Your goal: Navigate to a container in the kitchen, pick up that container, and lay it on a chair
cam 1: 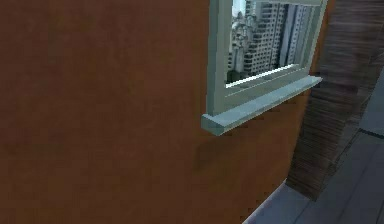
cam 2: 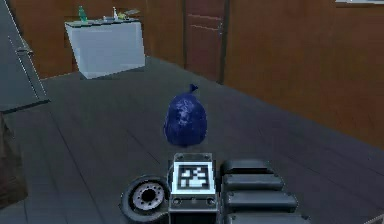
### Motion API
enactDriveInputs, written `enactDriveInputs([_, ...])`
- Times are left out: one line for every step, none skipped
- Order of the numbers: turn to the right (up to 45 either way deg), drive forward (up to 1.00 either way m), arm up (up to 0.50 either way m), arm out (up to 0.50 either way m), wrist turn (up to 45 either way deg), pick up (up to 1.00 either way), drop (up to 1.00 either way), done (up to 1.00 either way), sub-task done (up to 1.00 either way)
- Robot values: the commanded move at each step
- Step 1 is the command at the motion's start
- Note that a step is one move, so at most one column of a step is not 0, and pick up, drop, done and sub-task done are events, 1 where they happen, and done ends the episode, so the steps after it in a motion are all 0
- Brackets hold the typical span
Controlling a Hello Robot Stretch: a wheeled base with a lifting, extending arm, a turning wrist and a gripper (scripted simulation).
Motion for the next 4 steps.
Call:
enactDriveInputs([9.0, 0.0, 0.0, 0.0, 0.0, 0.0, 0.0, 0.0, 0.0])
enactDriveInputs([-45.0, 0.0, 0.0, 0.0, 0.0, 0.0, 0.0, 0.0, 0.0])
enactDriveInputs([-45.0, 0.0, 0.0, 0.0, 0.0, 0.0, 0.0, 0.0, 0.0])
enactDriveInputs([-15.0, 0.0, 0.0, 0.0, 0.0, 0.0, 0.0, 0.0, 0.0])
